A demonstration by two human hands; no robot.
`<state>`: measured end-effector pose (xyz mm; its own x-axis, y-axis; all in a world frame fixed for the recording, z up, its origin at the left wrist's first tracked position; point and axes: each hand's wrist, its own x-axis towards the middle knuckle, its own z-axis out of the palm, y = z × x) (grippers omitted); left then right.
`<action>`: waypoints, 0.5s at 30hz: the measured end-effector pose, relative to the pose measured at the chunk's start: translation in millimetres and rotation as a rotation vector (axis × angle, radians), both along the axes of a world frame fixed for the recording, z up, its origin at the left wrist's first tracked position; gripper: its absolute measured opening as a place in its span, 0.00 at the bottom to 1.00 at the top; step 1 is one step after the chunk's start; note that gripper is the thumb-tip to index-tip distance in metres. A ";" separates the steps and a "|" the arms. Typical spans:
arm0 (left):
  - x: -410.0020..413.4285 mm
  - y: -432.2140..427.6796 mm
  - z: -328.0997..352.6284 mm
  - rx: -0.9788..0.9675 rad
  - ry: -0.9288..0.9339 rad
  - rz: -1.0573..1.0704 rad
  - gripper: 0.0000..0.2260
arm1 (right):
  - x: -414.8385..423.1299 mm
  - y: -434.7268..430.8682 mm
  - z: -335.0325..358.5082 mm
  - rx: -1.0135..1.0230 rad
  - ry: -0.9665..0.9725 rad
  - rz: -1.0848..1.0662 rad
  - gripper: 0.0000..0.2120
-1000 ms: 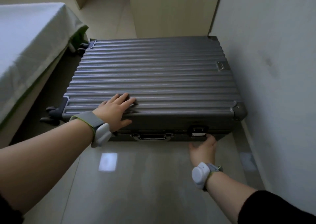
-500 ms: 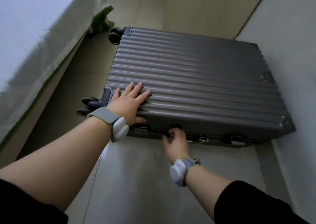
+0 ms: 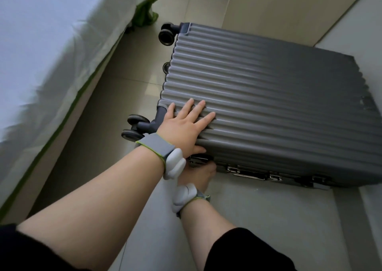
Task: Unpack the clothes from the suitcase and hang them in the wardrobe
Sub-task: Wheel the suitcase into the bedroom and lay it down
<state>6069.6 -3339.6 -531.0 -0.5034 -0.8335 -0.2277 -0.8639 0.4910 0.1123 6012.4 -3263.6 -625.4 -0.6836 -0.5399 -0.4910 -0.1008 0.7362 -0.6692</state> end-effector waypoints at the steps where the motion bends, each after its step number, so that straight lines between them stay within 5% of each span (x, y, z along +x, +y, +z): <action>1: 0.0 0.1 -0.5 -0.006 -0.001 -0.001 0.43 | 1.4 -1.6 0.0 0.008 0.008 -0.019 0.27; 12: -5.5 4.1 0.8 -0.008 -0.031 0.026 0.45 | -4.5 10.6 -11.8 -0.122 0.112 0.051 0.30; 15: -6.1 4.7 0.4 -0.004 -0.024 0.033 0.45 | -7.1 14.4 -13.0 -0.091 0.114 0.075 0.24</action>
